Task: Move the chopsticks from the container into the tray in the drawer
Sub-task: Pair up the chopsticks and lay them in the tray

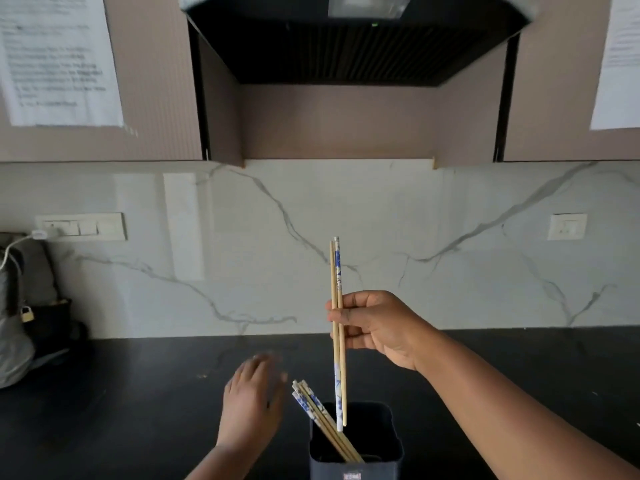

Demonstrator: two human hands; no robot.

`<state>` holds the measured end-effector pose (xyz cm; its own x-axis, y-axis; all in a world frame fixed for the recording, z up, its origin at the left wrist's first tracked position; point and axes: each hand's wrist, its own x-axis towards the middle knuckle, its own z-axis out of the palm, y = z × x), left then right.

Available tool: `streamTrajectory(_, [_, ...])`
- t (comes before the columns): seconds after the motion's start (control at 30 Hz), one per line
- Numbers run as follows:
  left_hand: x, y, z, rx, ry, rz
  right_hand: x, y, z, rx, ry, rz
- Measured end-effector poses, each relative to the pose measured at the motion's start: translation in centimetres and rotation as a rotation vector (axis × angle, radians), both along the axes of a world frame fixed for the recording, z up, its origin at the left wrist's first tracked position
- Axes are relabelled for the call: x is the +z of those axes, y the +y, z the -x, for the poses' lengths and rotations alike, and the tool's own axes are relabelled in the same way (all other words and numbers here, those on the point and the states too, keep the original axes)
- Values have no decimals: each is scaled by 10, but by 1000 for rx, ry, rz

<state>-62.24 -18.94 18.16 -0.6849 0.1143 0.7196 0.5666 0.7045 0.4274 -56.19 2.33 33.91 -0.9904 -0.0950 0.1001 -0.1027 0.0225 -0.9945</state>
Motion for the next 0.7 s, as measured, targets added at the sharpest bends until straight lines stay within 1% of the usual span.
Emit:
streamTrajectory(0.03, [31,7,-9,-92,-24,-134,1,-5,-2,-2,6,2])
streamTrajectory(0.07, [58,13,-19,-225,-154,-258,3,-10,-5,-7,9,1])
streamTrajectory(0.1, [82,21,-28,-405,-352,-355,4,-15,-6,-13,17,0])
streamTrajectory(0.13, [100,27,-35,-571,-530,-423,5,-19,-8,-19,22,7])
streamTrajectory(0.17, [113,31,-40,-672,-638,-442,6,-22,-9,-27,28,18])
streamTrajectory(0.2, [120,35,-45,-719,-697,-461,9,-25,-11,-35,31,31])
streamTrajectory(0.27, [124,36,-55,-723,-760,-537,13,-28,-13,-50,43,28])
streamTrajectory(0.33, [123,35,-60,-730,-777,-619,16,-30,-15,-67,58,-5])
streamTrajectory(0.47, [123,32,-62,-711,-797,-709,19,-31,-18,-120,94,-55])
streamTrajectory(0.53, [124,29,-60,-698,-835,-782,26,-28,-20,-174,163,-79])
streamTrajectory(0.57, [125,27,-59,-698,-857,-818,31,-25,-22,-189,234,-118])
streamTrajectory(0.6, [125,25,-58,-702,-877,-843,36,-22,-24,-192,333,-195])
streamTrajectory(0.63, [125,23,-56,-705,-891,-857,42,-19,-28,-191,452,-318])
streamTrajectory(0.7, [125,20,-52,-714,-920,-896,50,-15,-36,-207,747,-691])
